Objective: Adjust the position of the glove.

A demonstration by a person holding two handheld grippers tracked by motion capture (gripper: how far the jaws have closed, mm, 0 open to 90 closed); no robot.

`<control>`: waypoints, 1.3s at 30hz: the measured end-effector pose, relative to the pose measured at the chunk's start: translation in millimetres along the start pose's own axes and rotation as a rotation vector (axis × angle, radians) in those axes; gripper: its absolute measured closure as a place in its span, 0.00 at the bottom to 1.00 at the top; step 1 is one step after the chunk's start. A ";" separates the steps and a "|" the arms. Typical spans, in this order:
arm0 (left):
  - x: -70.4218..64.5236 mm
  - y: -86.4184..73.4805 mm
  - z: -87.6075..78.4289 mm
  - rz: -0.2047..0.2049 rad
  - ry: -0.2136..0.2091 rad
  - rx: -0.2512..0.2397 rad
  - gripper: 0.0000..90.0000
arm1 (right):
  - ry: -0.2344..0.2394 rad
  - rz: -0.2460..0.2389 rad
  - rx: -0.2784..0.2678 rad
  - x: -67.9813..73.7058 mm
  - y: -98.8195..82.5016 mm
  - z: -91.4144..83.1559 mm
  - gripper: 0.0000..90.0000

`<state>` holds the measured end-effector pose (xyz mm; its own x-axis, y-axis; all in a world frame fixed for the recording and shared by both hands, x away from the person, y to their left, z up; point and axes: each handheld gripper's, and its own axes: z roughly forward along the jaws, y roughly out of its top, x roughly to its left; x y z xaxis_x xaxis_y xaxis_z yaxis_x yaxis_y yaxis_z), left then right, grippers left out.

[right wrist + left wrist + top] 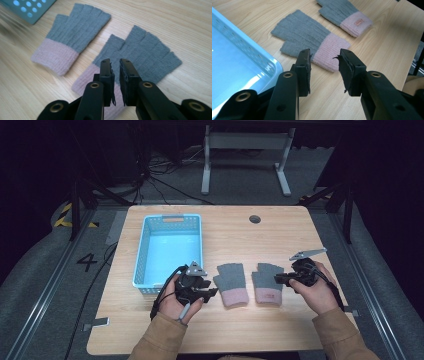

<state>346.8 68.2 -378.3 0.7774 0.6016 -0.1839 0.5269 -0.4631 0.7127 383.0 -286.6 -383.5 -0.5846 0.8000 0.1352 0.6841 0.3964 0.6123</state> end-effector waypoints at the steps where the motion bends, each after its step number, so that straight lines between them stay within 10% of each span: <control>1: -0.2 0.3 -0.6 -0.002 0.000 -0.004 0.69 | 0.008 0.003 -0.001 1.1 0.7 -0.1 0.89; 39: 9.1 -0.1 -9.0 -0.034 0.012 -0.035 0.64 | 0.057 -0.035 0.150 77.9 53.5 102.7 0.71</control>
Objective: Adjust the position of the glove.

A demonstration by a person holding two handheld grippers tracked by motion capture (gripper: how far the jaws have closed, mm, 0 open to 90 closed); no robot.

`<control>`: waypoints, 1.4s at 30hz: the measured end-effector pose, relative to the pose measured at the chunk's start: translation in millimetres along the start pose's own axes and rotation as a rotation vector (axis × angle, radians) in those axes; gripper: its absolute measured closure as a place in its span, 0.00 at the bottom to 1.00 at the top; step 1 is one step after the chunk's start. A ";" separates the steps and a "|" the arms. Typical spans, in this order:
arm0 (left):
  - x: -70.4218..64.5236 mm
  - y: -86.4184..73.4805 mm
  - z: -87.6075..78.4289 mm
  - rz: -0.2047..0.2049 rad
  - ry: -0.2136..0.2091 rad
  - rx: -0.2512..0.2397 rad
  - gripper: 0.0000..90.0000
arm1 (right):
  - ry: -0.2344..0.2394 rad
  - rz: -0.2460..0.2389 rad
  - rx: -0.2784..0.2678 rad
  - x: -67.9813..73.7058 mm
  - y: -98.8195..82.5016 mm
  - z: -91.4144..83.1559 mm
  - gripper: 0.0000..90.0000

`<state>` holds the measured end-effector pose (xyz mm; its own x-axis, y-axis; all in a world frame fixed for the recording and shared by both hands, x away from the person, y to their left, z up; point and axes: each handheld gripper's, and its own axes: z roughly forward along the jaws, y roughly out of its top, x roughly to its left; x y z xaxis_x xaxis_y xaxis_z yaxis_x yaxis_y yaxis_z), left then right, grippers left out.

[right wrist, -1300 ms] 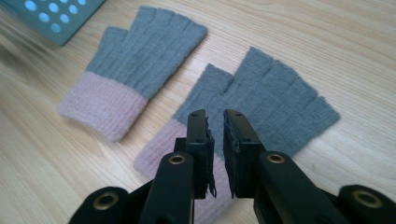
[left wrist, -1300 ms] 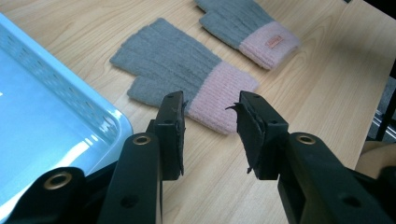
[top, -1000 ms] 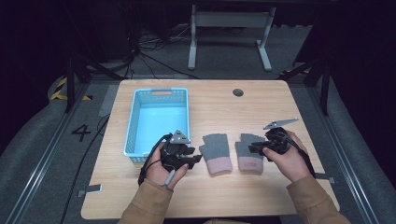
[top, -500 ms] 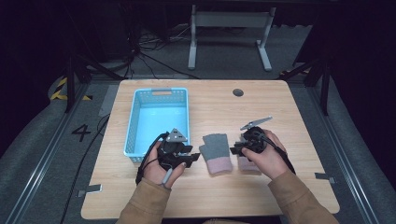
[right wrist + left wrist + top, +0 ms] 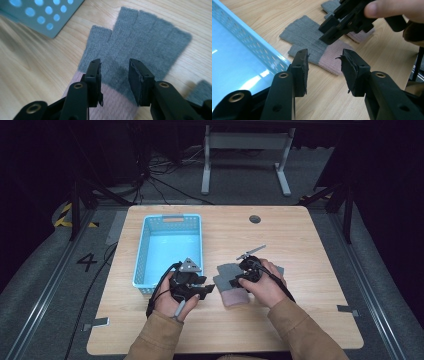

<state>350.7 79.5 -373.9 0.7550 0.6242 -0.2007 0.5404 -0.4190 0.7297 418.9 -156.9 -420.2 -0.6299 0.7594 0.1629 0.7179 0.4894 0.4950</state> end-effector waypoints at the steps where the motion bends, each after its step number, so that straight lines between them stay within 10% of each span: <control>1: 0.1 0.0 0.1 0.000 0.000 0.002 0.64 | -0.004 -0.007 0.010 0.9 0.4 3.0 0.71; 26: -0.8 1.3 3.4 0.009 -0.008 0.012 0.63 | -0.099 -0.034 0.058 1.5 3.0 19.8 0.85; 42: 1.3 0.8 2.6 0.002 -0.005 0.004 0.64 | -0.045 -0.026 0.026 -4.7 1.4 8.4 0.97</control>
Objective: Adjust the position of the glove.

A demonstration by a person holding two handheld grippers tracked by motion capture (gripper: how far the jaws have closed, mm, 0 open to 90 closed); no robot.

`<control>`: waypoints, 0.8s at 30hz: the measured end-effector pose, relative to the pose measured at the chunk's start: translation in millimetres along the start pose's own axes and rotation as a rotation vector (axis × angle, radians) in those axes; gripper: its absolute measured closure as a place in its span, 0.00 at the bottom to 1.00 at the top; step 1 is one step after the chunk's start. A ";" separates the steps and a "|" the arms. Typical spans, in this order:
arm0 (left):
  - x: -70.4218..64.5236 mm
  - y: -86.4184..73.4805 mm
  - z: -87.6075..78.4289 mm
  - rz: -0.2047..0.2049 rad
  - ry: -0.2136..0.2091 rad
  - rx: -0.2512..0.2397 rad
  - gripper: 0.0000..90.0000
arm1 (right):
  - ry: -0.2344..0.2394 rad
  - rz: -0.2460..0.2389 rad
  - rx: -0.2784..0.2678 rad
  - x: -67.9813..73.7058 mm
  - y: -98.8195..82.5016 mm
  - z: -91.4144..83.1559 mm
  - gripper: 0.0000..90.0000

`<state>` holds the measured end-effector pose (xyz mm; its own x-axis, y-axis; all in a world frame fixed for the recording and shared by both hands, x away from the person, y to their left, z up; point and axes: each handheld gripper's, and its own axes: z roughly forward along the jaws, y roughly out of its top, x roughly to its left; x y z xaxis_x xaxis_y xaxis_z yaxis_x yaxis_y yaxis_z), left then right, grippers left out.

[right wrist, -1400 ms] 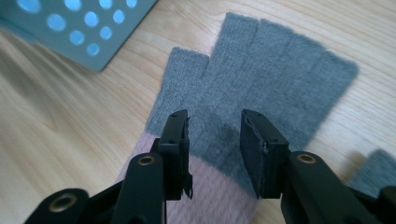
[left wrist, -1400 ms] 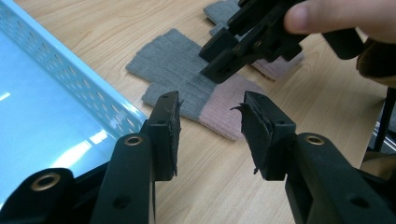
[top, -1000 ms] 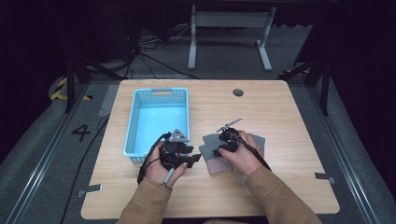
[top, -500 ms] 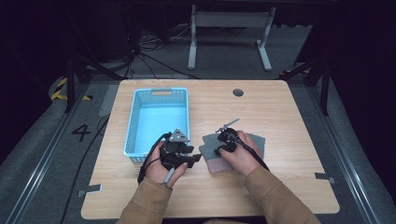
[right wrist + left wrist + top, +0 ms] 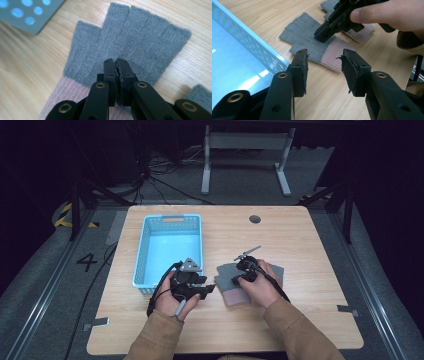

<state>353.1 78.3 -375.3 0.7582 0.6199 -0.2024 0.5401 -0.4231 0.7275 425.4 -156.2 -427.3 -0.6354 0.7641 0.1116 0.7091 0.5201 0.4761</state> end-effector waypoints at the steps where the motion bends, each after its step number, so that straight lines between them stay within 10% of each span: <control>1: 0.1 0.1 0.2 -0.001 0.000 0.001 0.63 | 0.006 0.001 -0.006 0.0 -0.3 -2.8 0.97; 14: -1.4 5.0 4.6 0.016 -0.012 0.003 0.63 | 0.053 -0.108 -0.026 -2.5 -8.5 -45.1 0.97; 24: -2.3 5.4 6.3 0.018 -0.013 0.010 0.63 | 0.131 -0.366 0.055 6.7 -20.7 -61.6 0.97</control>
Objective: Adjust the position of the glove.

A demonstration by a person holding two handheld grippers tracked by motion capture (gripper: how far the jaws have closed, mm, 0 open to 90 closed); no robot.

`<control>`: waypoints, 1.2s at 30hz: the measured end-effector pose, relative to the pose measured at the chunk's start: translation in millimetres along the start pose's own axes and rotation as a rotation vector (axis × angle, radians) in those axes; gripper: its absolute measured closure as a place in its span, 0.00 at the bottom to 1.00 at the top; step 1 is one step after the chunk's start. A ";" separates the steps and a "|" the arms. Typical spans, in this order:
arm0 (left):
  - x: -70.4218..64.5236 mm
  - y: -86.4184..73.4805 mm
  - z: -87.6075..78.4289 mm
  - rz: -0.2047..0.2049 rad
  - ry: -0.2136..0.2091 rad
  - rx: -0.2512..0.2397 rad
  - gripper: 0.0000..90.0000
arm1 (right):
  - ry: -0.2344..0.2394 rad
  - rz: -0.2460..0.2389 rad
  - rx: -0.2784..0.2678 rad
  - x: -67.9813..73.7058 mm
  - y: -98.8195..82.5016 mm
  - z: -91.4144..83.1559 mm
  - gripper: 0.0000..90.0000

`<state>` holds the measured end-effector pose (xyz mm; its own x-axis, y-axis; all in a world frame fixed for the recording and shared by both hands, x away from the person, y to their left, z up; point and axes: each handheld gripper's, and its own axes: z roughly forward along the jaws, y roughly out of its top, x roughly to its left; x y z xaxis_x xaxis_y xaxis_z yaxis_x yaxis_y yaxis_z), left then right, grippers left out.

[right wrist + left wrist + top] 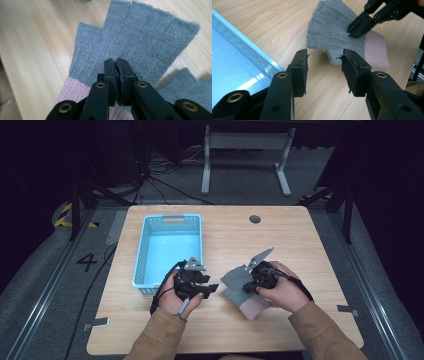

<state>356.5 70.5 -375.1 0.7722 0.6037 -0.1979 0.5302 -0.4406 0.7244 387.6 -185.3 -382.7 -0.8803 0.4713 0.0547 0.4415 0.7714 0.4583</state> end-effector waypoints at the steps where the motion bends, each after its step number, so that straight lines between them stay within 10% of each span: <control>1: 0.1 -0.1 0.0 0.000 0.000 0.001 0.63 | 0.004 -0.037 0.020 2.5 -0.5 1.3 0.97; 17: 0.2 -2.5 -1.9 -0.009 0.002 -0.004 0.63 | 0.126 -0.206 0.088 17.1 -3.5 24.5 0.97; 36: -4.4 -2.6 -2.8 -0.004 -0.003 -0.005 0.63 | 0.095 -0.022 -0.067 12.3 -19.8 16.6 0.95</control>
<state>350.8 70.8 -374.2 0.7715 0.6031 -0.2028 0.5313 -0.4352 0.7269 370.9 -187.7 -405.8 -0.9036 0.4095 0.1260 0.4118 0.7493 0.5186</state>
